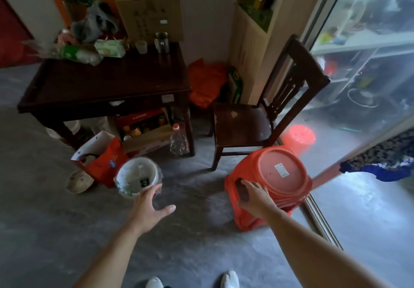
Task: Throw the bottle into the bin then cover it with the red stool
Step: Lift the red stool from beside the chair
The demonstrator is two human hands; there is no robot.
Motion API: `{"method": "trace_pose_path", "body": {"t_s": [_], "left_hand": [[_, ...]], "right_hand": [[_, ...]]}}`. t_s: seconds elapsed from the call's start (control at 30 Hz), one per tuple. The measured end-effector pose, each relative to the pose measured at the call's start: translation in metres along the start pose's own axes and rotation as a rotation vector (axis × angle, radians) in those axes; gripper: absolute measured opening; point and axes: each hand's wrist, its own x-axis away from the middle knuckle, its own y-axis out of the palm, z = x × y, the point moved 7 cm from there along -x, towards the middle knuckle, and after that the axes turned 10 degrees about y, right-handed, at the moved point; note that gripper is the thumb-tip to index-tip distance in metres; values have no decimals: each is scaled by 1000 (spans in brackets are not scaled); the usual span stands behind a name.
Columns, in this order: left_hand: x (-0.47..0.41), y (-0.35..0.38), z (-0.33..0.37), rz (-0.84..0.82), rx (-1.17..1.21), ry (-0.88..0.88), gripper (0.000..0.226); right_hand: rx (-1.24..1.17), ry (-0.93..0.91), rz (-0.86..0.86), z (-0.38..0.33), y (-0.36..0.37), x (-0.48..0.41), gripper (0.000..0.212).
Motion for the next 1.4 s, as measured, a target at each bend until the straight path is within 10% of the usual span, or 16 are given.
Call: {"method": "trace_pose_path", "body": {"t_s": [0.63, 1.4], "left_hand": [[-21, 72, 51, -199, -130, 37, 84], [-53, 200, 153, -70, -218, -114, 84]], "right_hand": [[-82, 136, 40, 87, -32, 25, 81], [103, -74, -38, 192, -117, -78, 81]]}}
